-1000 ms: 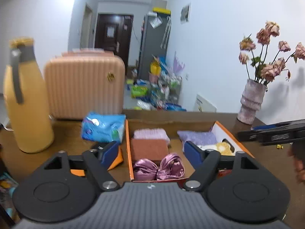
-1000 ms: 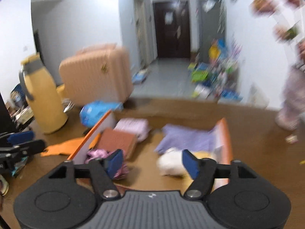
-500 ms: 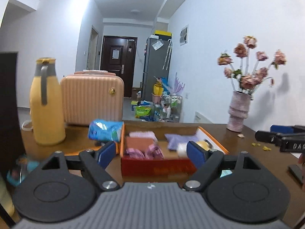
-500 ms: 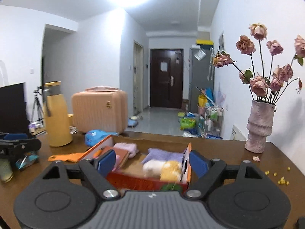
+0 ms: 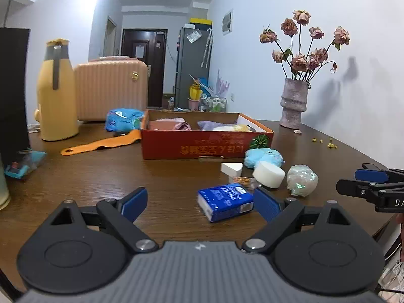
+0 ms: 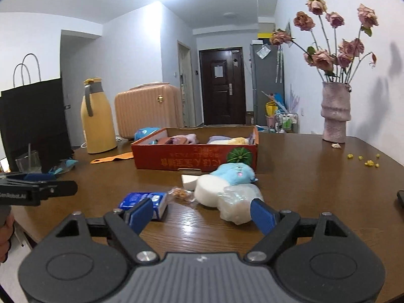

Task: Organize soft objects
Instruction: 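Close both grippers on the light-blue plush toy, then carry the blue plush toy with both grippers into the box and open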

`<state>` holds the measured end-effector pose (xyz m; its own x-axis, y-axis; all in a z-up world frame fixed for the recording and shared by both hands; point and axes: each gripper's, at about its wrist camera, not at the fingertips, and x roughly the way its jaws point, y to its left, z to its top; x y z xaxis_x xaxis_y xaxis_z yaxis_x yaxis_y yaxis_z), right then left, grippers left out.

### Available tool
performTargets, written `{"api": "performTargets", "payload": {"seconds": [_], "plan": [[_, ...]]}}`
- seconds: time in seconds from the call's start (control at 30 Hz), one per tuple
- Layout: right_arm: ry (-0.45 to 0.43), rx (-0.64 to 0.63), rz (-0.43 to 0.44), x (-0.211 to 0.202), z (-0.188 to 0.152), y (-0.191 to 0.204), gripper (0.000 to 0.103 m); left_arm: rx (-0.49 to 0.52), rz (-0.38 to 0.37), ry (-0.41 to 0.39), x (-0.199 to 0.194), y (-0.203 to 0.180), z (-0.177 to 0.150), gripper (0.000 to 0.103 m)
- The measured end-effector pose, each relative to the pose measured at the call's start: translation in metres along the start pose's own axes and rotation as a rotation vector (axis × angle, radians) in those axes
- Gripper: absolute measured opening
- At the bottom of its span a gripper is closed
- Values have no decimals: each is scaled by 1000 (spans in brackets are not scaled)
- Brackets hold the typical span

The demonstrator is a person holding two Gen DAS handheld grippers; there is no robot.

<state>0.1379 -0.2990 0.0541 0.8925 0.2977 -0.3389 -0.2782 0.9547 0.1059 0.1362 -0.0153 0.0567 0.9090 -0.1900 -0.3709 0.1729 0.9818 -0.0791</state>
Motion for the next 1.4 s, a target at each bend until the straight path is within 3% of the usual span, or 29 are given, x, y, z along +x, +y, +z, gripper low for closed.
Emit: {"api": "performTargets", "payload": {"seconds": [0.1, 0.27, 0.53, 0.8, 0.9, 1.0, 1.1, 1.3, 1.4], "plan": [[-13, 45, -6, 5, 2, -13, 82, -6, -46, 11, 17, -7, 7, 92], [16, 98, -35, 42, 19, -44, 75, -3, -142, 35, 72, -26, 36, 73], [140, 238, 13, 136, 52, -99, 58, -64, -300, 212, 213, -39, 85, 67], [269, 368, 64, 223, 43, -122, 50, -152, -393, 473, 320, -38, 79, 58], [265, 421, 96, 232, 38, -129, 43, -229, -444, 492, 331, -28, 76, 46], [271, 484, 158, 237, 36, -136, 37, -293, -458, 507, 335, -23, 74, 44], [254, 458, 144, 235, 40, -135, 35, -320, -458, 491, 328, -21, 76, 41], [126, 361, 178, 183, 75, -108, 35, -288, -482, 300, 247, -20, 110, 40], [95, 305, 220, 150, 82, -84, 35, -295, -480, 259, 197, -8, 99, 40]]}}
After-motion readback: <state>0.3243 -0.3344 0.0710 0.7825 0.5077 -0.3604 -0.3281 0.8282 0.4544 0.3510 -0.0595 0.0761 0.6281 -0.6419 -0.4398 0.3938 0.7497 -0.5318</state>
